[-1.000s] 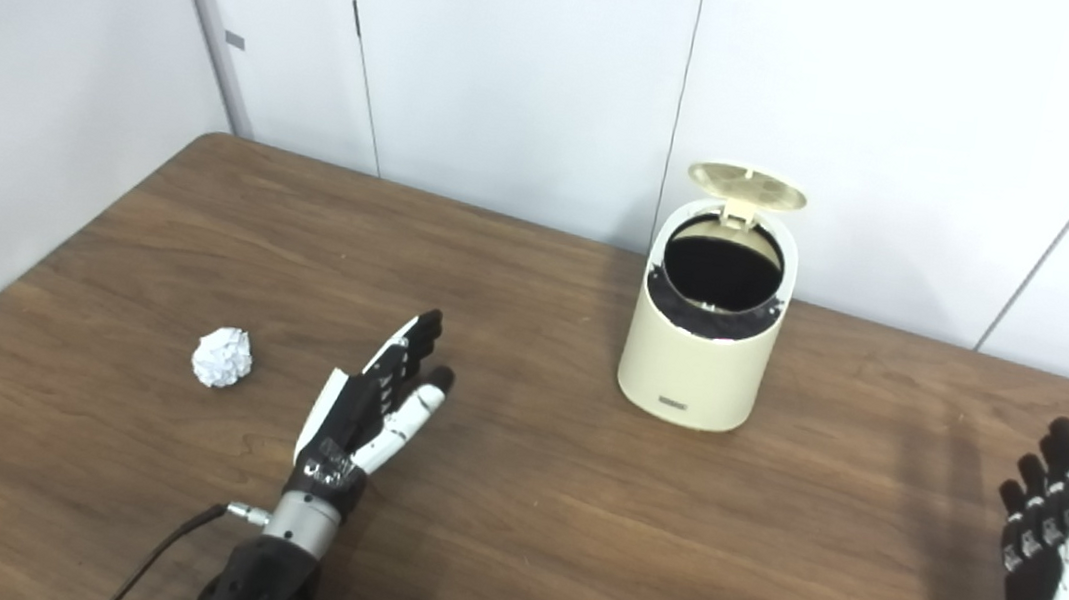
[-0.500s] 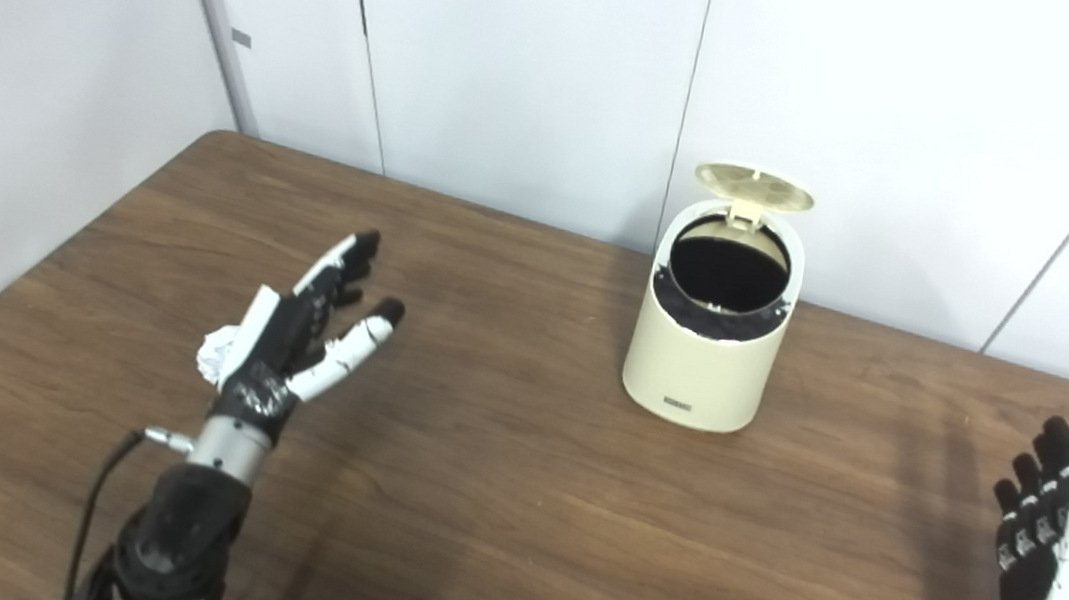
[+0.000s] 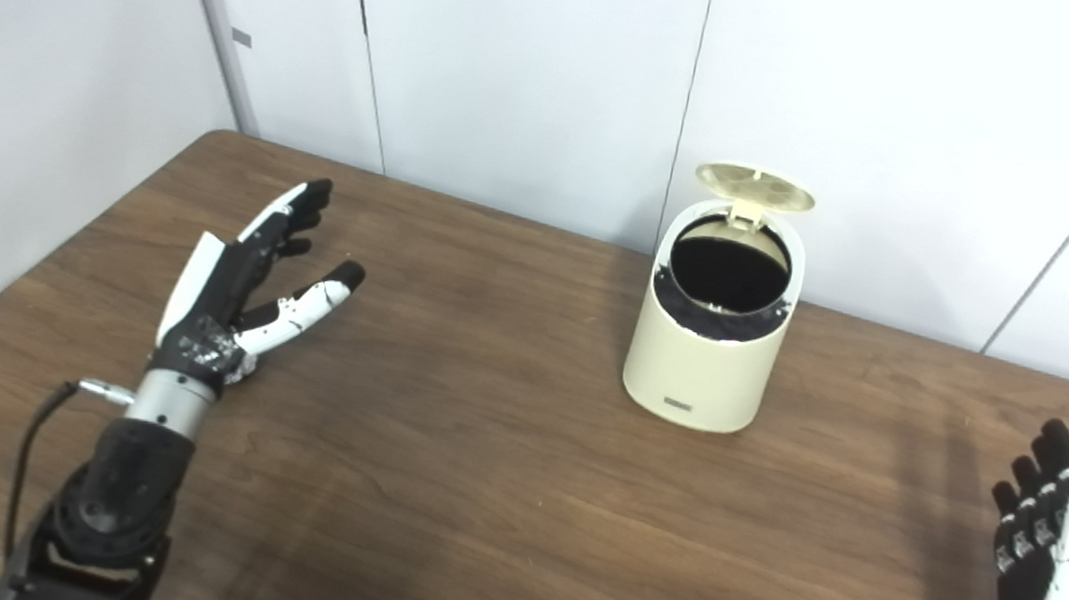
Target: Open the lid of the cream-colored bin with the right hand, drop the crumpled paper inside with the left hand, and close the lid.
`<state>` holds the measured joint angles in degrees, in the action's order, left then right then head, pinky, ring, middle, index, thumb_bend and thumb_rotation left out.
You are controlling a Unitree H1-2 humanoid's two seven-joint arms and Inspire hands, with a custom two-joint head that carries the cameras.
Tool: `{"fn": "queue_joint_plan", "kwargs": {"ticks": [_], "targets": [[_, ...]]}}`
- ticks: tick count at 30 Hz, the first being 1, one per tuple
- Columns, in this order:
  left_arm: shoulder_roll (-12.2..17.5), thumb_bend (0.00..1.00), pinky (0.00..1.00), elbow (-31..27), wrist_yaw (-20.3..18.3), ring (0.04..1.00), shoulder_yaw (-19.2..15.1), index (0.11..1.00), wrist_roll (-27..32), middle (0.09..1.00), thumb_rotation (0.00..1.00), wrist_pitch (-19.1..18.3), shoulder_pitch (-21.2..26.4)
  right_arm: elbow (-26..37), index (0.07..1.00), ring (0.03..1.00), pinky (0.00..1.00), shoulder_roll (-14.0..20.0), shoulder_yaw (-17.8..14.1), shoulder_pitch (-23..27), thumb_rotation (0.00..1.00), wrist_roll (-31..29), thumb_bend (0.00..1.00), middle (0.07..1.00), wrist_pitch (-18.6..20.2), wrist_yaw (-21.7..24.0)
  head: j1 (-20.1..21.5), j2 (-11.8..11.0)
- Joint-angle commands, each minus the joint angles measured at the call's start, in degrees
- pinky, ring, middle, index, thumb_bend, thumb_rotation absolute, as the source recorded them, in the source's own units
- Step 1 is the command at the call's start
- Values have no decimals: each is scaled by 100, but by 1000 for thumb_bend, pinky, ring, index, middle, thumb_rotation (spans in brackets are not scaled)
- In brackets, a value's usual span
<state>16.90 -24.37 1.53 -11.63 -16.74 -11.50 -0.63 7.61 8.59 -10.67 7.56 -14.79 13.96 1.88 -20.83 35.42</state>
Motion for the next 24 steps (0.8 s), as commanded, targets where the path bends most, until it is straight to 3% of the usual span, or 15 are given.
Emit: {"fn": "queue_joint_plan", "kwargs": {"ticks": [1, 5, 12, 15, 18, 24], "targets": [[281, 834, 876, -247, -40, 914, -38, 903, -353, 918, 435, -129, 202, 123, 960, 1000, 1000, 23, -39, 167, 966, -51, 381, 1000, -177, 42, -4, 8], [677, 912, 856, -410, -335, 911, 55, 886, -1062, 919, 395, -696, 188, 123, 968, 1000, 1000, 48, -21, 149, 982, -46, 380, 1000, -175, 77, -7, 16], [1268, 945, 790, -499, -928, 895, 237, 883, -1843, 904, 243, -1142, 72, 63, 969, 1000, 1000, 71, -21, 141, 977, -55, 398, 1000, -193, 119, -27, 24], [1346, 976, 790, -534, -1088, 900, 290, 873, -2148, 903, 224, -1319, 47, 49, 978, 1000, 1000, 69, -28, 139, 969, -71, 397, 1000, -196, 134, -45, 30], [1440, 983, 797, -440, -1144, 903, 311, 865, -2374, 902, 237, -1242, -22, 2, 980, 1000, 1000, 80, -20, 129, 985, -35, 389, 1000, -257, 150, -39, 40], [1537, 972, 792, -305, -1372, 905, 251, 871, -2427, 915, 249, -1327, -121, -32, 979, 1000, 1000, 99, -38, 113, 993, -18, 390, 1000, -289, 185, -25, 48]]}}
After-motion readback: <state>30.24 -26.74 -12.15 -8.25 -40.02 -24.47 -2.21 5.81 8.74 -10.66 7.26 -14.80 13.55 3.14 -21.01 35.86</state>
